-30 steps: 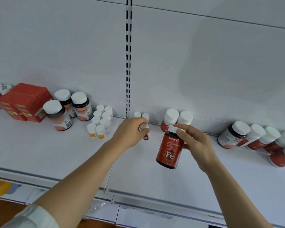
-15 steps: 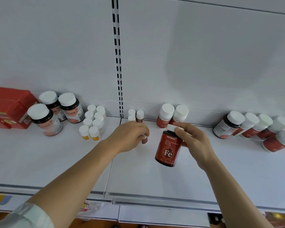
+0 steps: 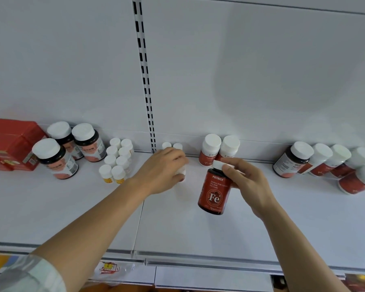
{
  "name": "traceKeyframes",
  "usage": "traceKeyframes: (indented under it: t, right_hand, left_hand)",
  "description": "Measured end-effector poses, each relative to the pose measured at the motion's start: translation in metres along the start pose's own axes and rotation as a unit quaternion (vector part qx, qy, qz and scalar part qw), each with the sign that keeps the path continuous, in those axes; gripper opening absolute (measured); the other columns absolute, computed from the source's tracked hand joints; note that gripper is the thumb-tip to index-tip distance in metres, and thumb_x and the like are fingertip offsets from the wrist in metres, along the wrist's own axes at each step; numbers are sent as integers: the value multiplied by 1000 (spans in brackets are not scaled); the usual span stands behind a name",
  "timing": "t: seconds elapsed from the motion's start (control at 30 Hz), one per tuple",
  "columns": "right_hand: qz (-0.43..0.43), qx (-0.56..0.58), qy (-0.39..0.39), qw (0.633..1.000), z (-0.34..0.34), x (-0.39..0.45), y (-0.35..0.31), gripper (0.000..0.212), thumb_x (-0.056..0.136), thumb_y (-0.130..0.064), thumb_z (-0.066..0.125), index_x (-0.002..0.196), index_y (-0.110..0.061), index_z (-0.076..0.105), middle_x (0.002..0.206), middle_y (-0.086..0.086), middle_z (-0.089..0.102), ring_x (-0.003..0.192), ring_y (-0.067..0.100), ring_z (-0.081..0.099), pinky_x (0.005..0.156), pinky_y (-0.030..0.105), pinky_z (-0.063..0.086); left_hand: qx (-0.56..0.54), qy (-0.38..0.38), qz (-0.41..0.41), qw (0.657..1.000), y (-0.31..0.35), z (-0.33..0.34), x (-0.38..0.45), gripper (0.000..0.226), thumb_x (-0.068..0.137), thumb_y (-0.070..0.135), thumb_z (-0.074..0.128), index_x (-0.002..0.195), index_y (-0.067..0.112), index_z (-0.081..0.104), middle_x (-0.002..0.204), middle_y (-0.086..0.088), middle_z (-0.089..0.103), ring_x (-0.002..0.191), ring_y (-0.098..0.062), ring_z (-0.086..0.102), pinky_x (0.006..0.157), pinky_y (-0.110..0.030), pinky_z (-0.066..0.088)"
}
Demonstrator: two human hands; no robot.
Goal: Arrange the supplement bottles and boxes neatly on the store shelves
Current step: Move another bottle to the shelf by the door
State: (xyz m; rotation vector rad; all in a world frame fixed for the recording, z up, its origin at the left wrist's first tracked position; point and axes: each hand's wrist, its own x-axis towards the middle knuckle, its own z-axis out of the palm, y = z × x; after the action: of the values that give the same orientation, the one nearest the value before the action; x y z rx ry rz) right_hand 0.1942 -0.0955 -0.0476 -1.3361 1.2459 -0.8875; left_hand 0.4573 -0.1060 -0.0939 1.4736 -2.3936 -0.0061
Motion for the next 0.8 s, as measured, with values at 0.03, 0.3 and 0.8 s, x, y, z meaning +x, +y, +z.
traceKeyframes:
  t: [0.03,0.3,0.8]
  right_hand:
    - [0,-1,-2,1000,0,0,0,13,94,-29,69,101,-36,77,98,-2,75,98,25,71,95,54,54]
    - [2,5,-11,1000,3,2,-2,14,94,-25,69,104,-31,77,99,-1,76,95,21,71,93,50,55]
    - [1,-12,-21,1000,-1,6,3,15,91,-29,71,102,-38,76,97,-2,77,99,24,70,95,52,53]
  left_hand:
    - [18,10,-15,1000,0,-1,1,39,79,36,76,110,16,67,114,3,62,108,-23,56,88,-39,48]
    - [112,43,1,993,-4,2,7,6,78,21,74,83,18,74,91,3,63,96,-27,58,78,-41,48]
    - [88,87,0,992,-21,8,9,12,76,13,78,86,16,72,93,3,66,98,-25,60,79,-39,47]
